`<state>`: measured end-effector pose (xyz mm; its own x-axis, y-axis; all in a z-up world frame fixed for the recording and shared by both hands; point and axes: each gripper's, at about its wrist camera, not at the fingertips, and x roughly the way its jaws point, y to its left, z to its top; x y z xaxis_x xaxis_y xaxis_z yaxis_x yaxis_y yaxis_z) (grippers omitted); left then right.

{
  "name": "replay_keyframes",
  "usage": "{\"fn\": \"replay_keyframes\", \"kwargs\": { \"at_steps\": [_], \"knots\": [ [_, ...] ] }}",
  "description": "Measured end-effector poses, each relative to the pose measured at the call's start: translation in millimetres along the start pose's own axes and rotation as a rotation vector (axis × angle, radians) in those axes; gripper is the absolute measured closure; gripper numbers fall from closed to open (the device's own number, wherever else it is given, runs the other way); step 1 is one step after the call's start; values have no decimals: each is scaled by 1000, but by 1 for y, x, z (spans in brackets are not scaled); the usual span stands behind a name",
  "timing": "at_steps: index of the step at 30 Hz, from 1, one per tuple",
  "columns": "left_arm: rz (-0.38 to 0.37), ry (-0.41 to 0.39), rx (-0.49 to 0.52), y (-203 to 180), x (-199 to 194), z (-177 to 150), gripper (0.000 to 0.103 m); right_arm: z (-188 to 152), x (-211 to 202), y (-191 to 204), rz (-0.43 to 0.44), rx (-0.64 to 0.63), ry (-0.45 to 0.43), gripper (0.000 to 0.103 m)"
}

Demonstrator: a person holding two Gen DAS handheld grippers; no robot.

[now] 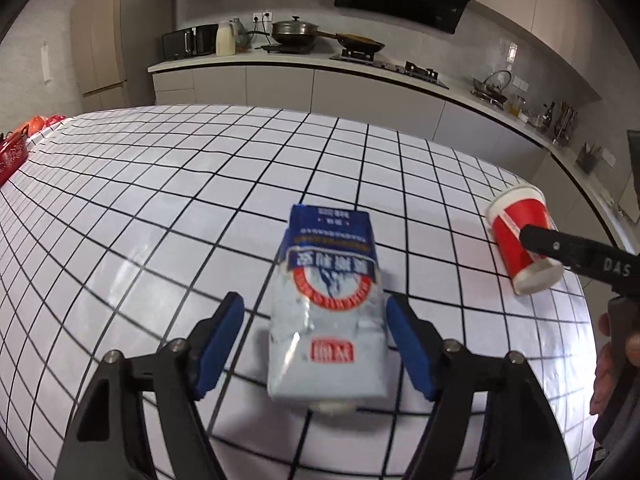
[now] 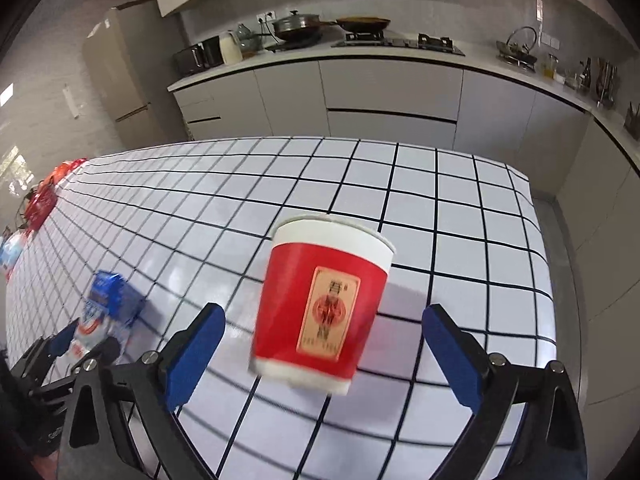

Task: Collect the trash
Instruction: 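Grasp the red paper cup with the right tool while the left tool grasps the milk carton, then carry the red cup and milk carton over the black bin and release both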

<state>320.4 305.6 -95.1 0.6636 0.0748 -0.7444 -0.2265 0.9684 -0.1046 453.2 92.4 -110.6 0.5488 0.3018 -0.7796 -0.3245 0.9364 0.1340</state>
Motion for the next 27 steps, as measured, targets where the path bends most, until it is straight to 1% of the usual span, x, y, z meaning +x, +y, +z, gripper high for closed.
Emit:
{"fn": "replay_keyframes", "kwargs": {
  "at_steps": [2,5,7,8,9,10,11,12,13,15,20,25,27],
  "knots": [
    [-1,5,0,1,3,1,28,1,9,0,-9,8,16,4],
    [-7,19,2,2,6,0,29,2,18,1,-21,8,30,10],
    [-19,27,0,2,8,2,33,2,21,4,-32,-3,37,15],
    [-19,24,0,2,8,3,36,2,22,4,-32,-6,39,16],
    [-21,25,3,1,8,2,38,1,23,4,-36,-11,42,19],
    [-27,28,0,1,8,2,42,1,24,6,-39,-16,43,27],
    [-34,35,-7,2,10,3,45,0,25,7,-38,-18,46,31],
    [-38,36,-9,2,10,3,45,-1,26,8,-32,-17,50,35],
    [-40,35,-6,1,10,3,46,-3,25,10,-27,-15,48,37],
    [-49,28,-11,2,7,1,46,-6,23,13,-20,-16,45,38],
    [-40,3,6,-2,-6,2,47,-11,2,19,-11,-34,18,40],
    [-42,-27,29,-14,-31,-1,47,-20,-32,24,-11,-70,-14,41],
    [-46,-35,31,-17,-40,-3,47,-27,-52,26,-19,-88,-32,41]
  ]
}}
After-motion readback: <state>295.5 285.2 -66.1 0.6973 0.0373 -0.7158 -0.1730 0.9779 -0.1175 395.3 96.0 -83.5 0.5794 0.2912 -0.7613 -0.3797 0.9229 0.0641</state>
